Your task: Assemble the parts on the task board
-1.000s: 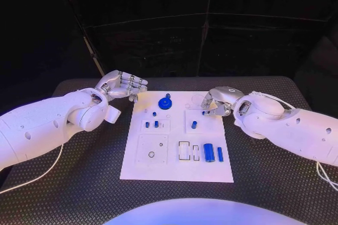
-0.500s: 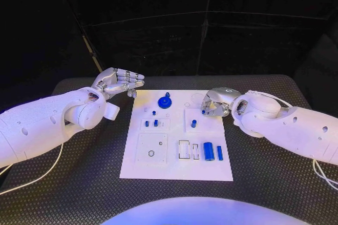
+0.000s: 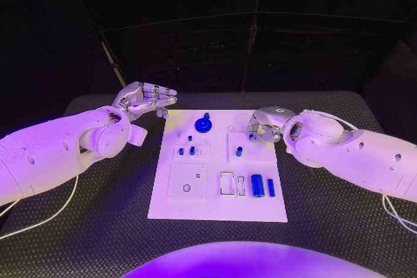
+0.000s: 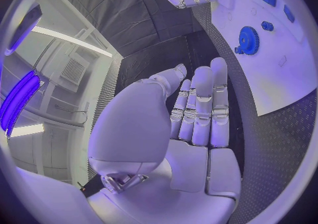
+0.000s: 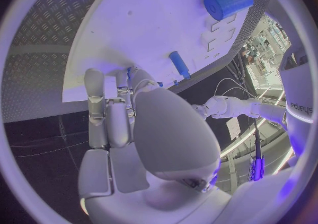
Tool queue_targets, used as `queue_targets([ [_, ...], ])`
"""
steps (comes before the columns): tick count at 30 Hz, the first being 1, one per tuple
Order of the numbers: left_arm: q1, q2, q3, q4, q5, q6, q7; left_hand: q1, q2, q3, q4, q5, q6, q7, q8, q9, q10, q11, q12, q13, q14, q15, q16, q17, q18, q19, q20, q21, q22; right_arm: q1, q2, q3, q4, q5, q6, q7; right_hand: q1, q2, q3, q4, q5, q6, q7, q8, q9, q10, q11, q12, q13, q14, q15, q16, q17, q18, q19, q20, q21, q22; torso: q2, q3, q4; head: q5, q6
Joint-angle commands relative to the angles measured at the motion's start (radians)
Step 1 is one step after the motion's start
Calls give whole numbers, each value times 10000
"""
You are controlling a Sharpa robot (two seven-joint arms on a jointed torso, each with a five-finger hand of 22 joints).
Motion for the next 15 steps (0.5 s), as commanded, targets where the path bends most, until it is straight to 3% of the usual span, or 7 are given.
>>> queue_targets([
  [1, 12, 5, 10, 17, 115, 69, 186, -14, 90, 5, -41, 7, 99, -3, 62, -1, -46, 14, 53, 14, -66, 25, -36, -16, 126, -74, 22, -59, -17, -30, 58, -32, 6, -138, 358, -165, 43, 19, 133, -6, -66, 87, -2, -22, 1, 102, 18, -79, -43, 435, -60, 62, 26, -115, 94, 2, 102, 112, 5, 3, 5, -26, -21],
  [8, 12, -9, 10, 29, 115, 46, 149, -10, 101, 6, -46, 7, 117, -3, 73, 1, -48, 13, 67, 13, -70, 24, -42, -27, 127, -77, 21, -68, -22, -39, 80, -35, 56, -579, 480, -440, 143, 45, 495, -169, -155, 239, -28, -15, 8, 255, -8, -125, -115, 455, -97, 99, 37, -165, 260, -28, 324, 461, -3, 0, 2, -21, -48],
  [15, 12, -21, 10, 39, 115, 56, 107, 12, 116, 15, -65, 8, 127, -2, 79, 0, -61, 13, 81, 10, -76, 22, -51, -41, 128, -80, 19, -77, -28, -57, 37, -37, 164, -790, 241, -608, 242, 13, 1225, -556, -293, 449, -32, -31, 5, 489, -33, -184, -204, 456, -122, 133, 41, -187, 277, -74, 506, 659, -16, 8, -6, -19, -64],
])
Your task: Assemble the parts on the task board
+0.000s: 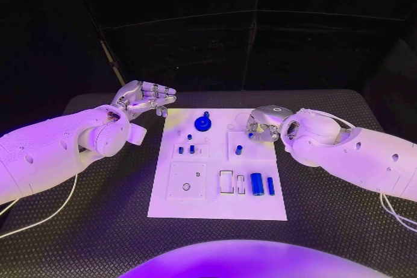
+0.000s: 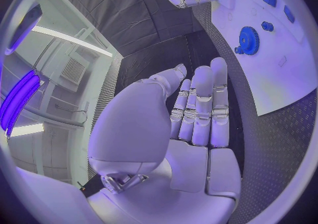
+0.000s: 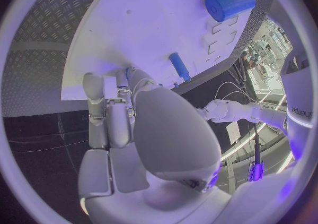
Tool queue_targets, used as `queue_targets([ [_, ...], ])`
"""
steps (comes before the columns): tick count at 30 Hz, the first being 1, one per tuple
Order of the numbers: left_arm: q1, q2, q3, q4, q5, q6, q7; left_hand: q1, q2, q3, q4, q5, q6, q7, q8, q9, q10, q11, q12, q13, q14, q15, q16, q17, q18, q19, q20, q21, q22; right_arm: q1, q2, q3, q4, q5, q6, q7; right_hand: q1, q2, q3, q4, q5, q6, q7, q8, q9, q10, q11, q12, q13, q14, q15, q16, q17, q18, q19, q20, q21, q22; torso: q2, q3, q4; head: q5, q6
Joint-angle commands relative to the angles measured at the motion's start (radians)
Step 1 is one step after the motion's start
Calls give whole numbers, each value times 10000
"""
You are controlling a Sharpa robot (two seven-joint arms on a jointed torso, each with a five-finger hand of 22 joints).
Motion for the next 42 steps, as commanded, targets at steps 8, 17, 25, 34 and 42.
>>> queue_targets([
  [8, 12, -29, 10, 31, 81, 43, 71, 25, 119, 18, -78, 8, 60, 3, 42, -1, -72, 14, 48, 8, -79, 20, -55, -29, 131, -81, 18, -40, -21, -57, -106, -36, 226, -360, -444, -235, -336, -275, 953, -425, -42, 169, 13, -137, -2, 226, 4, -184, -124, 456, -37, 97, 17, -198, -4, -9, 231, 188, -11, 5, -2, -10, 17],
  [17, 11, -45, 10, 29, 81, -7, 50, 40, 116, 17, -98, 8, 55, 12, 41, -6, -111, 23, 50, 0, -86, 23, -63, -44, 130, -85, 17, -49, -26, -62, -234, -34, 512, -263, -1033, -143, -674, -407, 1319, -606, -75, 208, 14, -195, -2, 267, 6, -243, -168, 458, -32, 125, 28, -206, -1, 0, 311, 281, -14, -2, 0, -36, 42],
  [25, 10, -51, 10, 24, 81, -34, 37, 41, 112, 13, -108, 7, 47, 21, 37, -10, -148, 33, 50, -7, -93, 28, -70, -57, 128, -89, 18, -57, -31, -62, -442, -27, 786, -227, -1420, -116, -808, -449, 1438, -666, -99, 224, 14, -215, -1, 281, 7, -263, -182, 463, -30, 147, 53, -212, 8, 5, 342, 324, -7, -1, 7, -70, 77],
  [34, 10, -71, 10, 31, 81, -69, 26, 38, 110, 8, -112, 7, 40, 28, 34, -13, -174, 40, 50, -12, -97, 33, -74, -66, 126, -92, 20, -63, -34, -58, -906, -10, 1639, 28, -1580, -160, -888, -469, 1497, -693, -117, 240, 10, -220, 1, 294, 4, -271, -188, 465, -29, 156, 61, -215, 13, 7, 357, 345, -4, 1, -8, -12, 62],
  [42, 10, -45, 10, 42, 81, -105, 51, 36, 109, 5, -114, 8, 35, 32, 32, -14, -191, 45, 51, -14, -101, 36, -76, -71, 125, -95, 22, -66, -36, -57, -972, 24, 2675, 370, -1875, 29, -943, -484, 1567, -735, -111, 254, 4, -227, 3, 300, -1, -282, -195, 471, -32, 180, 100, -222, 32, 7, 384, 394, -14, -11, 16, 89, 57],
])
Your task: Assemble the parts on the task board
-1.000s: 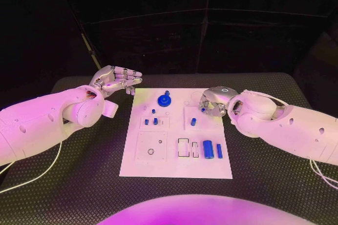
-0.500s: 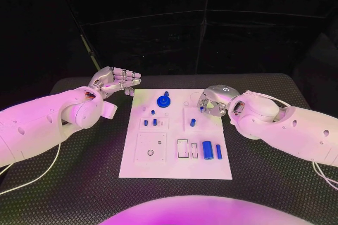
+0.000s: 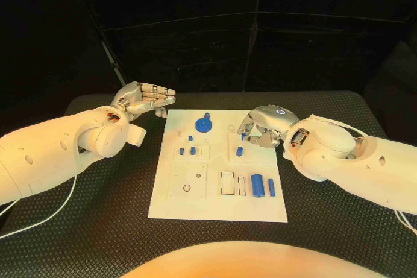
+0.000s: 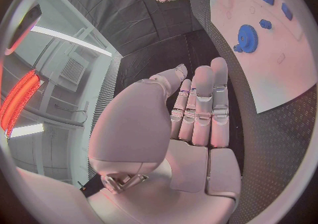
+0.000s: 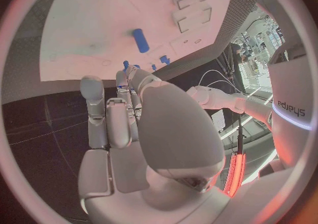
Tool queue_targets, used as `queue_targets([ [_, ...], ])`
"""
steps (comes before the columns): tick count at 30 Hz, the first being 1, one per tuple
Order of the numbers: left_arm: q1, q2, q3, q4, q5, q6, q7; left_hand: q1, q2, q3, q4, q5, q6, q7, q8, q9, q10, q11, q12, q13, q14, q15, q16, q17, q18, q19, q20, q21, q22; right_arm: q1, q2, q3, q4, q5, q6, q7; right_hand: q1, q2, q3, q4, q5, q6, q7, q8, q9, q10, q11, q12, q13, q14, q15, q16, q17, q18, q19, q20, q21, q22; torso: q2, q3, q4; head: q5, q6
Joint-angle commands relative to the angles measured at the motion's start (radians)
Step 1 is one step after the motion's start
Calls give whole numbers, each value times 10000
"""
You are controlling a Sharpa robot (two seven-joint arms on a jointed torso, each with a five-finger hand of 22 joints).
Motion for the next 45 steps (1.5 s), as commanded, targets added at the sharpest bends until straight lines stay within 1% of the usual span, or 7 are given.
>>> queue_targets([
  [1, 13, 24, 10, 36, 57, -62, 82, -6, 67, 4, -58, 8, 36, 33, 32, -15, -84, 9, 51, -13, -65, 0, -39, -15, 130, -61, -11, -67, -9, 18, 81, 13, 332, 348, -470, 235, -102, 12, 90, -22, -55, 81, -19, -56, 14, 49, -1, -57, -14, 476, -34, 62, 38, -61, 36, 6, 69, 19, -2, -12, 25, 57, -6],
  [12, 13, 69, 11, 100, 57, -160, 119, -6, 67, 4, -58, 8, 36, 33, 32, -15, -84, 9, 51, -13, -65, 0, -39, -15, 130, -61, -11, -67, -9, -10, 932, 10, 515, 751, -487, 598, -173, 11, 194, -80, -50, 66, -6, -84, 9, 32, 12, -86, -29, 481, -27, 86, 70, -64, 35, 9, 85, 37, 11, -32, 32, 548, -128],
  [20, 20, 119, 13, 145, 57, -197, 116, 3, 66, 3, -72, 7, 29, 37, 29, -18, -114, 15, 56, -17, -69, 4, -43, -26, 129, -64, -9, -73, -13, -438, 1675, -14, 54, 607, -356, 784, -214, 20, 236, -98, -55, 56, 1, -97, 7, 22, 19, -99, -36, 480, -21, 88, 68, -61, 19, 13, 78, 18, 18, -16, 15, 1120, -304],
  [24, 24, 172, 14, 157, 57, -198, 127, 9, 61, 1, -80, 7, 24, 38, 27, -19, -125, 16, 58, -18, -68, 4, -42, -29, 130, -64, -9, -75, -13, -584, 1957, -160, -198, 508, -349, 896, -240, 19, 265, -116, -55, 41, 8, -110, 4, 7, 26, -113, -42, 480, -16, 94, 76, -62, 17, 16, 81, 21, 10, -11, 13, 1338, -399],
  [32, 27, 309, 15, 136, 57, -188, 136, 11, 59, -1, -84, 7, 24, 38, 28, -20, -130, 17, 60, -19, -68, 5, -42, -32, 129, -63, -8, -75, -14, -855, 2414, -303, -655, 346, -330, 1075, -264, 11, 284, -134, -58, 29, 13, -121, 2, -1, 30, -121, -45, 478, -12, 91, 66, -63, 16, 19, 84, 25, 4, -5, -3, 1577, -539],
  [38, 28, 385, 15, 110, 57, -168, 129, 5, 57, -6, -84, 7, 25, 39, 29, -20, -139, 20, 62, -19, -68, 7, -42, -35, 129, -63, -7, -77, -15, -977, 2544, -438, -866, 253, -285, 1143, -280, 6, 291, -141, -60, 24, 16, -126, 2, -5, 33, -126, -47, 477, -10, 90, 62, -64, 18, 21, 88, 31, -1, -2, -6, 1672, -559],
  [45, 28, 448, 15, 83, 57, -142, 114, 5, 57, -6, -84, 7, 25, 39, 29, -20, -139, 20, 62, -19, -68, 7, -42, -35, 129, -63, -7, -77, -15, -1101, 2628, -482, -961, 133, -130, 1140, -304, 3, 298, -147, -65, 22, 19, -130, 2, -6, 37, -129, -49, 479, -7, 97, 74, -62, 11, 24, 85, 21, -1, -6, -1, 1690, -559],
])
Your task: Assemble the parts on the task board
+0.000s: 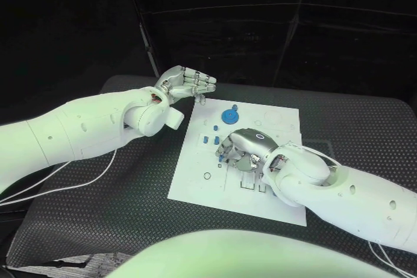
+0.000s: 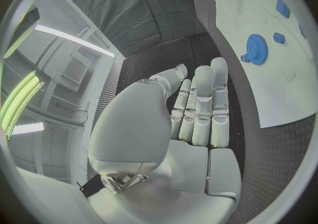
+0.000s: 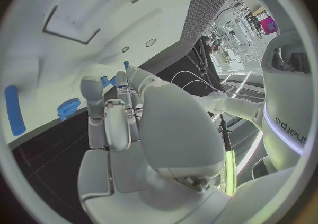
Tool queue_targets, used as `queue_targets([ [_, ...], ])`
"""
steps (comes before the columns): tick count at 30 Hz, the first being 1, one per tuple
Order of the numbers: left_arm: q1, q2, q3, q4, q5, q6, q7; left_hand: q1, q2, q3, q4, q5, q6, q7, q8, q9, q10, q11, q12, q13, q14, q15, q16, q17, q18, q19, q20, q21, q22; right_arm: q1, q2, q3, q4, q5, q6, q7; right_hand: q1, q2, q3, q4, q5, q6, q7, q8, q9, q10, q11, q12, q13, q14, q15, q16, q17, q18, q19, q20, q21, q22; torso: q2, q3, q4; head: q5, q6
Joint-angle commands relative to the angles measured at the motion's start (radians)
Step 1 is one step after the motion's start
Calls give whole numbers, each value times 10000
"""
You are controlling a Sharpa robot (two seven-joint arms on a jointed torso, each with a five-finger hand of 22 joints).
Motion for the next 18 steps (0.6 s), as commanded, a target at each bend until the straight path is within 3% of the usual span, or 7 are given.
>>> queue_targets([
  [1, 19, 26, 11, -3, 51, 20, 97, 5, 57, 22, -55, 6, 25, 40, 29, -12, -68, 19, 63, -11, -68, 7, -42, -12, 130, -63, -6, -38, -9, -31, 26, -3, -19, -220, 163, 127, -112, -13, 57, 12, -65, 27, 25, -30, 8, -4, 35, -52, -7, 478, -7, 42, 11, -64, 9, 24, 38, -7, 0, 1, 2, 2, 0],
  [7, 19, 43, 11, -16, 51, 41, 71, -13, 54, 8, -50, 6, 25, 43, 30, -12, -90, 25, 68, -13, -68, 13, -42, -20, 128, -64, -2, -42, -12, -79, 55, -9, -64, -287, 229, 106, -167, -22, 67, 3, -79, 25, 28, -37, 9, -7, 39, -59, -10, 475, -1, 38, -3, -62, -4, 31, 32, -24, -4, -4, -3, -2, 0],
  [10, 19, 49, 11, -21, 51, 58, 49, -1, 64, 14, -58, 8, 24, 41, 30, -13, -103, 25, 70, -14, -69, 14, -43, -24, 128, -64, -2, -44, -13, -93, 73, -10, -80, -310, 248, 101, -170, -23, 67, 2, -80, 25, 28, -37, 9, -7, 39, -60, -11, 475, -1, 38, -4, -62, -4, 31, 32, -24, 1, -5, 0, -104, 0],
  [13, 19, 53, 11, -24, 51, 72, 36, -1, 64, 14, -58, 8, 24, 41, 30, -13, -103, 25, 70, -14, -69, 14, -43, -24, 128, -64, -2, -44, -13, -109, 85, -11, -93, -336, 277, 96, -170, -23, 67, 2, -80, 25, 28, -37, 9, -7, 39, -60, -11, 475, -1, 38, -4, -62, -4, 31, 32, -24, 2, -4, 1, -40, 0],
  [18, 19, 48, 11, -27, 51, 81, 25, 17, 79, 23, -70, 8, 22, 40, 31, -13, -121, 26, 74, -16, -71, 13, -43, -30, 129, -64, -1, -46, -14, -136, 105, -11, -121, -361, 346, 95, -195, -25, 71, -1, -85, 24, 28, -40, 10, -8, 40, -63, -12, 475, 1, 40, 0, -61, -7, 34, 31, -27, 5, -5, -2, -62, 0],
])
